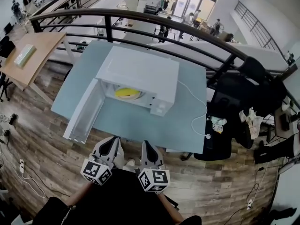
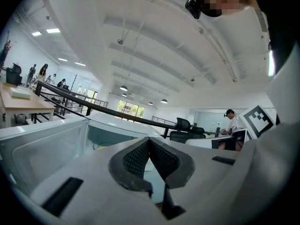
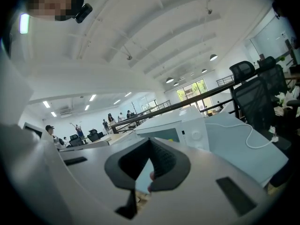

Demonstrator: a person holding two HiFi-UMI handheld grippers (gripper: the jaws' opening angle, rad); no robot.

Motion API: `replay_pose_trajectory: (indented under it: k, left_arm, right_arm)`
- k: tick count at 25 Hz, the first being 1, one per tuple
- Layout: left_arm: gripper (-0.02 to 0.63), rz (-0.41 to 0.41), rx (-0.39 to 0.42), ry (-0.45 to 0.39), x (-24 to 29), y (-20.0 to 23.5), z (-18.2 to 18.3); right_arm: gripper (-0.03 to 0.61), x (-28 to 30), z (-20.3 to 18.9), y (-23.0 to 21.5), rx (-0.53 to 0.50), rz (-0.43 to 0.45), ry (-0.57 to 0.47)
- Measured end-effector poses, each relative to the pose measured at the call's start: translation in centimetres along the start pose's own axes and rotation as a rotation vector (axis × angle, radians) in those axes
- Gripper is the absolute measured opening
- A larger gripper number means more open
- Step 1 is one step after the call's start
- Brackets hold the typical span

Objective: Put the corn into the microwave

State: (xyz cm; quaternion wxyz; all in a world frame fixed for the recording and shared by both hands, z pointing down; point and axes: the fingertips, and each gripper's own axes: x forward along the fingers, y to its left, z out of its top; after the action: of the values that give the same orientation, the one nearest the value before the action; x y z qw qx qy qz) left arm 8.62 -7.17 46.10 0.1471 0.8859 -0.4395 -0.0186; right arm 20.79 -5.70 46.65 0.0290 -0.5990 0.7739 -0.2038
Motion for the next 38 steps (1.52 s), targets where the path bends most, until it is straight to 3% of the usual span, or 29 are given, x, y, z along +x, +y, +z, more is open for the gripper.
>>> replay_pose_trajectory:
  k: [6,12,38]
  left_arm:
    - [0.003,-0.023,0.008,0.001,-0.3,-0.7,-0.6]
    - [0.003,-0.048,0.006,0.002,-0.4,-1.5,-0.7]
    - [0.003,0.030,-0.017,-0.016,-2.7,0.8,-0.9]
  right_arm:
    - [0.009,-1.1,0.6,0.7,-0.074,0.011,-0.045]
    - [0.009,-1.3,1.0,0.4,-0.048,-0.001,-0.051]
    - [0.009,0.0,-0.2,2.3,-0.054,0.061,-0.037]
